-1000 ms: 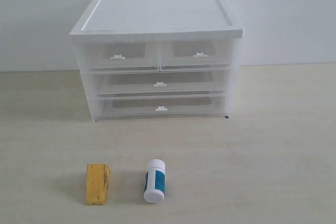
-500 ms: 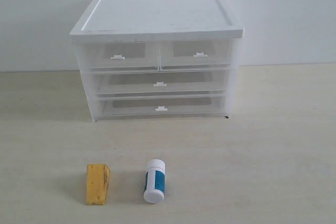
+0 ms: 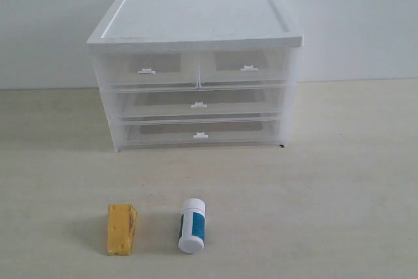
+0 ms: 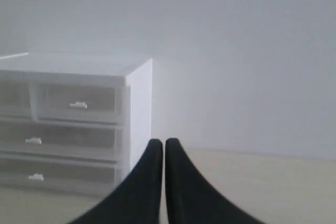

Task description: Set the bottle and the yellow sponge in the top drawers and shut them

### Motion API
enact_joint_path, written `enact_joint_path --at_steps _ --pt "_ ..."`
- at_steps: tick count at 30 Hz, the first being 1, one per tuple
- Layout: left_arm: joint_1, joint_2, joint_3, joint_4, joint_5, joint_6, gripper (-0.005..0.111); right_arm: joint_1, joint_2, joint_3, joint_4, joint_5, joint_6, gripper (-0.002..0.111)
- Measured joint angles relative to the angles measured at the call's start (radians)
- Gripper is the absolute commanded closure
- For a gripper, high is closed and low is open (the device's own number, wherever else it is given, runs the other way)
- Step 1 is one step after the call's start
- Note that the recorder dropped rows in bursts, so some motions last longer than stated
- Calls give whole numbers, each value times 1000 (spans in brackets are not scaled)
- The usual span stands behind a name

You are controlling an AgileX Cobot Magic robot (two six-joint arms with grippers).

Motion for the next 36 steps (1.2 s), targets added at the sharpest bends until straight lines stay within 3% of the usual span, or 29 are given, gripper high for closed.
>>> enact_joint_path --at_steps 4,10,20,36 --pt "0 194 -83 106 52 -111 103 0 0 0 -2 -39 0 108" --pt "0 458 -135 223 62 -136 103 0 0 0 -2 -81 0 108" --pt "-81 838 -171 327 46 231 103 0 0 0 65 -198 70 108" --pt "-107 1269 -291 277 -145 327 103 0 0 0 70 -228 117 108"
